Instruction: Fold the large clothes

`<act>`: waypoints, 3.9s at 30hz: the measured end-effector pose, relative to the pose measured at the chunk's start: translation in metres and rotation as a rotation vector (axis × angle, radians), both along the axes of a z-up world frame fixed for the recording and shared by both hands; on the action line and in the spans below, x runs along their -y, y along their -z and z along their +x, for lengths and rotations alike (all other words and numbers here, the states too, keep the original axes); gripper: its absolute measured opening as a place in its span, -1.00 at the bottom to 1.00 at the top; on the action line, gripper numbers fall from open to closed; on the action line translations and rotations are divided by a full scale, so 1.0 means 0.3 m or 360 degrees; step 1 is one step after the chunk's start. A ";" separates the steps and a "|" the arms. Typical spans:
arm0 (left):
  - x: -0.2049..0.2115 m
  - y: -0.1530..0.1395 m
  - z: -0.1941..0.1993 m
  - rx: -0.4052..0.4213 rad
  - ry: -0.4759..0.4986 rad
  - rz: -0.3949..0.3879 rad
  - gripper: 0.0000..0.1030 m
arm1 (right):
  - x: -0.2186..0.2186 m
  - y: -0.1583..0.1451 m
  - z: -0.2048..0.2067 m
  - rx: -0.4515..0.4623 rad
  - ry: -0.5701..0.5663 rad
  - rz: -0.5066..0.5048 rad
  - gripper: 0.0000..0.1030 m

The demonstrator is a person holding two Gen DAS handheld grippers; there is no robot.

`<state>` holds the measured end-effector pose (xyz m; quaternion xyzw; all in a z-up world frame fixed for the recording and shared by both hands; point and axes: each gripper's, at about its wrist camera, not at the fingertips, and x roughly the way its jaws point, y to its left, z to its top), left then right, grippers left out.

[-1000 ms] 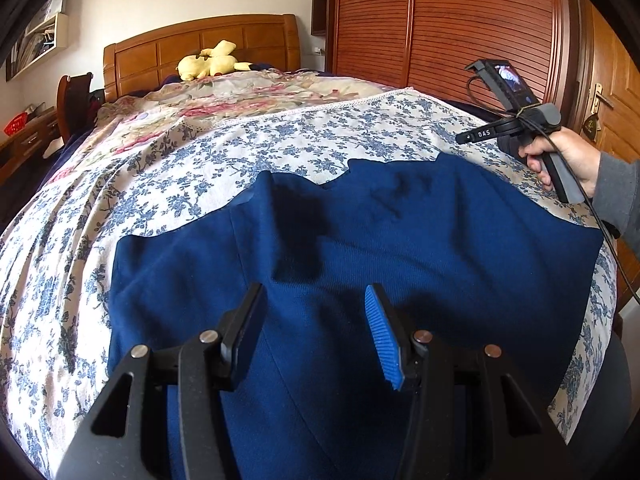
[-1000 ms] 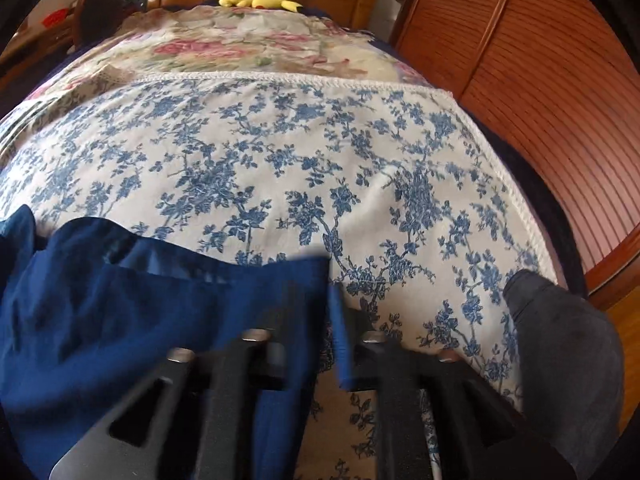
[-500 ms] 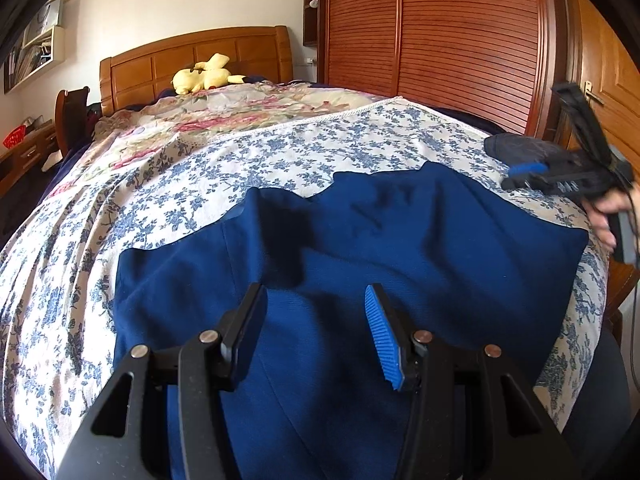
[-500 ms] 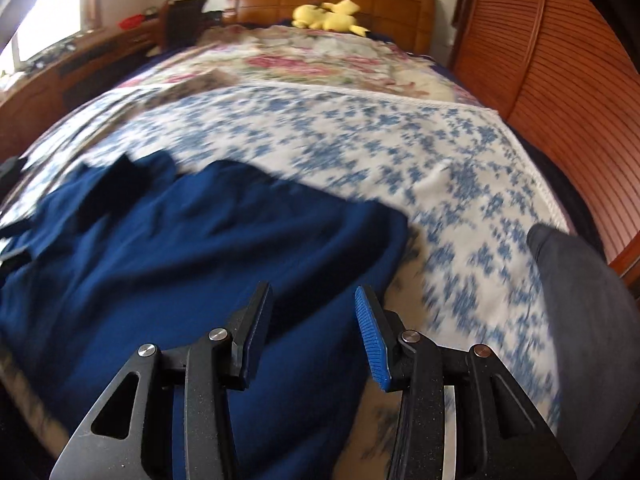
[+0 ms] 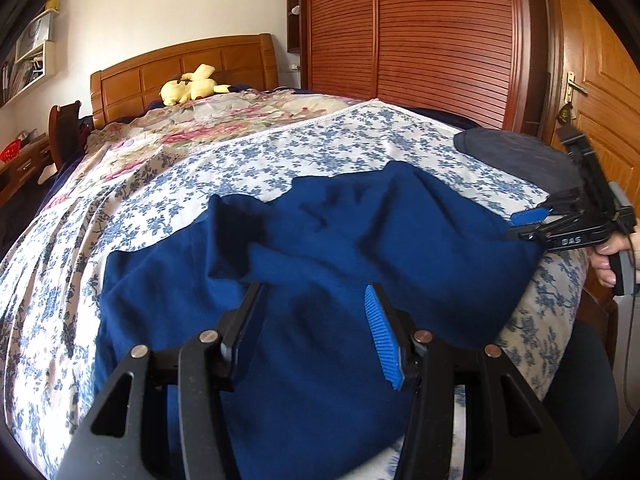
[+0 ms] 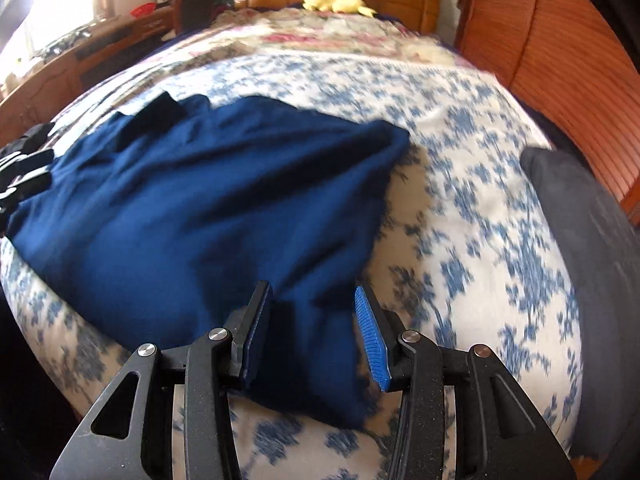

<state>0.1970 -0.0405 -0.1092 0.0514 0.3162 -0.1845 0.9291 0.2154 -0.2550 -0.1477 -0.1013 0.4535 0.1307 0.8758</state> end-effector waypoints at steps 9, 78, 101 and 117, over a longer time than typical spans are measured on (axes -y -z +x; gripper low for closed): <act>0.048 -0.003 -0.065 -0.0020 -0.0019 -0.0009 -0.03 | 0.057 0.004 -0.048 -0.0005 0.0053 0.0127 -0.04; -0.519 -0.070 -0.364 0.0067 -0.0501 -0.0221 -0.03 | -0.922 -0.334 -0.081 0.0284 -0.0731 0.0615 -0.77; -0.511 -0.059 -0.348 0.0055 -0.0496 -0.0235 -0.02 | -0.764 -0.130 -0.077 0.0134 -0.0560 0.0241 -0.25; -0.406 0.026 -0.252 -0.0093 -0.0425 -0.0205 -0.03 | -0.752 0.005 -0.107 0.0053 -0.0543 0.0328 -0.25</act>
